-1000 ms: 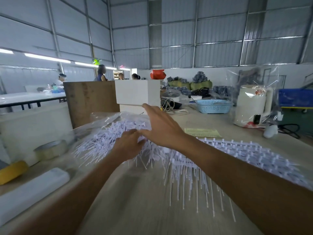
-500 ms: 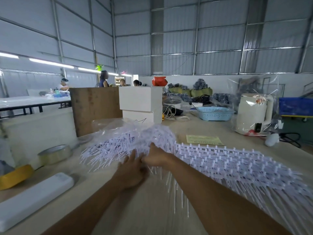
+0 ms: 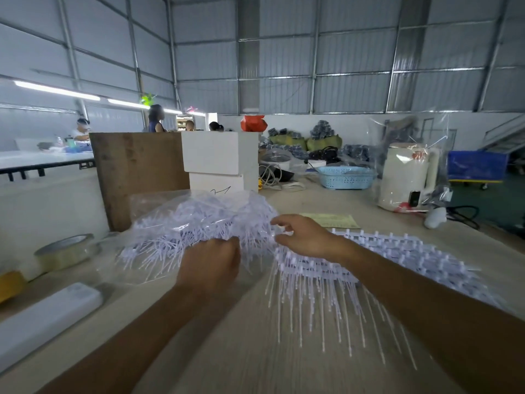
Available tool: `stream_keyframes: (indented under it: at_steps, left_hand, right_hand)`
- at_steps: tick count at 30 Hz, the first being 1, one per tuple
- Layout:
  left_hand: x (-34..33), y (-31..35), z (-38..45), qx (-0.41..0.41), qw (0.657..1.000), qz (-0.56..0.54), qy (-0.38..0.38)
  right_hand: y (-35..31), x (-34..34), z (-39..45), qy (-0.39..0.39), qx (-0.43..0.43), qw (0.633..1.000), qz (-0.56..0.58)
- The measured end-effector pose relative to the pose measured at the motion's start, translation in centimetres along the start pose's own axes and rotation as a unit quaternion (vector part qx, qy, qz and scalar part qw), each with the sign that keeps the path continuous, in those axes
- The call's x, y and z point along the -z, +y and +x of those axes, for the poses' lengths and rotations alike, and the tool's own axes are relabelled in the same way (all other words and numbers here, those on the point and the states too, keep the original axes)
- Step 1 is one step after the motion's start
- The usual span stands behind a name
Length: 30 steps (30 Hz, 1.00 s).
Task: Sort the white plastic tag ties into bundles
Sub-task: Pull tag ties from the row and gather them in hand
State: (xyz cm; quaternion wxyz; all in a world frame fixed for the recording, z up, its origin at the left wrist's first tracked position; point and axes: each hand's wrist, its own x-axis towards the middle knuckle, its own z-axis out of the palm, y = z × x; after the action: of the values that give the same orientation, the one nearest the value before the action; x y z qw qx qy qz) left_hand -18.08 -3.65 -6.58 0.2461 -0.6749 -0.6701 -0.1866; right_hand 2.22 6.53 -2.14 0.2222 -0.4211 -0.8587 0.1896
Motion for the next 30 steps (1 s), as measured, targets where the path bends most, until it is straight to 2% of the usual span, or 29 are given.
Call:
stream_keyframes:
  at_steps: [3, 5, 7, 10, 12, 16, 18, 20, 24, 26, 28, 30]
  left_hand:
    - [1.6, 3.3, 0.2, -0.052, 0.999, -0.016, 0.003]
    - [2.2, 6.0, 0.7, -0.048, 0.998, -0.045, -0.010]
    - [2.1, 7.8, 1.4, -0.018, 0.993, -0.072, -0.088]
    - [1.7, 9.5, 2.0, 0.008, 0.962, -0.103, -0.252]
    - [1.1, 10.1, 1.7, 0.017, 0.955, -0.112, -0.274]
    - [0.0, 9.9, 0.6, 0.055, 0.964, -0.172, -0.197]
    - [-0.4, 9.5, 0.1, 0.063, 0.970, -0.195, -0.128]
    - [-0.8, 9.2, -0.1, 0.072, 0.966, -0.231, -0.090]
    - [-1.1, 9.2, 0.0, 0.123, 0.943, -0.303, -0.068]
    - [-0.8, 9.3, 0.5, 0.136, 0.943, -0.304, -0.028]
    - [-0.4, 9.5, 1.6, 0.109, 0.950, -0.291, -0.005]
    - [-0.2, 10.4, 3.4, 0.057, 0.960, -0.269, -0.044]
  right_hand:
    - [3.0, 3.6, -5.0, 0.008, -0.018, 0.993, -0.114]
    - [5.2, 5.4, -8.5, 0.027, -0.049, 0.986, -0.154]
    - [7.3, 6.7, -11.7, 0.063, -0.073, 0.981, -0.169]
    - [9.5, 8.0, -15.6, 0.109, -0.098, 0.973, -0.177]
    - [10.7, 8.5, -17.5, 0.135, -0.104, 0.967, -0.188]
    - [12.9, 7.6, -20.5, 0.170, -0.112, 0.959, -0.197]
    - [13.6, 6.9, -21.3, 0.145, -0.117, 0.964, -0.191]
    - [13.8, 6.6, -21.3, 0.127, -0.111, 0.967, -0.192]
    - [13.4, 6.6, -20.9, 0.174, -0.114, 0.962, -0.177]
    - [13.3, 6.7, -20.9, 0.188, -0.131, 0.959, -0.167]
    - [13.2, 6.8, -21.1, 0.196, -0.136, 0.958, -0.161]
    - [13.1, 6.9, -21.1, 0.193, -0.129, 0.959, -0.163]
